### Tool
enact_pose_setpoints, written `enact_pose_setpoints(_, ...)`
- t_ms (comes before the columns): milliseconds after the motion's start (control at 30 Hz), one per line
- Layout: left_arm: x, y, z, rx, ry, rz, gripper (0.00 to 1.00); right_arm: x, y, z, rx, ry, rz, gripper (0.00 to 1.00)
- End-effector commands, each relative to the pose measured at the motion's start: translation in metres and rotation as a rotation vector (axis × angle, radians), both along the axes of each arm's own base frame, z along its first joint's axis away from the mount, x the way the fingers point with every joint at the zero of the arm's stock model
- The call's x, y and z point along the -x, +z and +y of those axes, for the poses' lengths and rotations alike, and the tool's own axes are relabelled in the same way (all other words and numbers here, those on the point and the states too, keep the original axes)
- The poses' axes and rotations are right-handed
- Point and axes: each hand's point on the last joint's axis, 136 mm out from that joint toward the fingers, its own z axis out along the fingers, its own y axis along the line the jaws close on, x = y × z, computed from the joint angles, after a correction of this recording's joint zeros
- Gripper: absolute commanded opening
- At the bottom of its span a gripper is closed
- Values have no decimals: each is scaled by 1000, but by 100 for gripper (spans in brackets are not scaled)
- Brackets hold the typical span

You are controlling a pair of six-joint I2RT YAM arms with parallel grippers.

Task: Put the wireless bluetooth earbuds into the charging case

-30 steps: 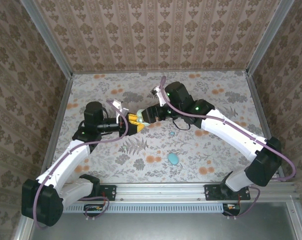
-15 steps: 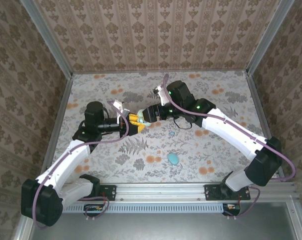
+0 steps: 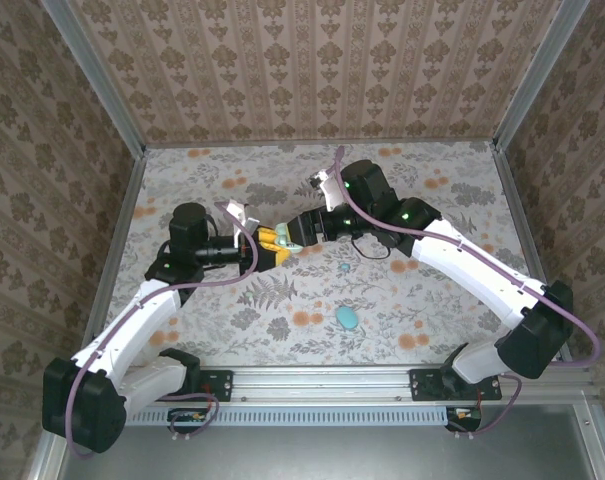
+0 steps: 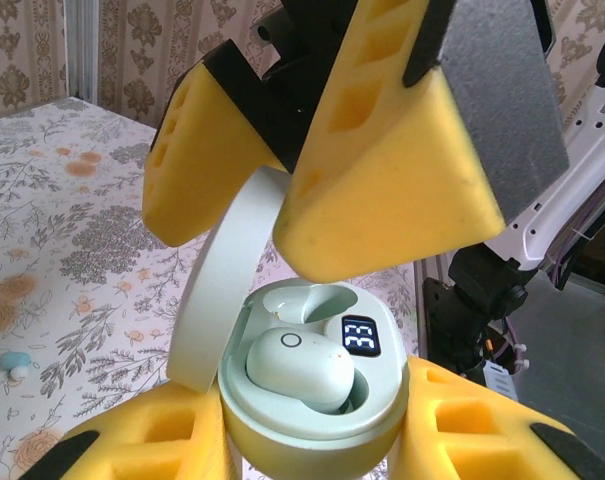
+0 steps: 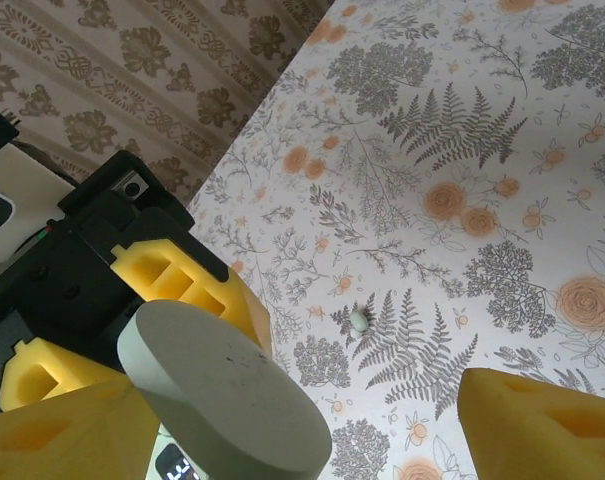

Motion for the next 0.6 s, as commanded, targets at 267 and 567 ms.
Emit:
enact_pose_setpoints(267,-2,8,6,23,10,-13,0,9,27,0,-73,6,-5,79)
enact_pose_setpoints(567,-10,10,16,30,52,-4,0,7,38,3,-124,-5,-2,80)
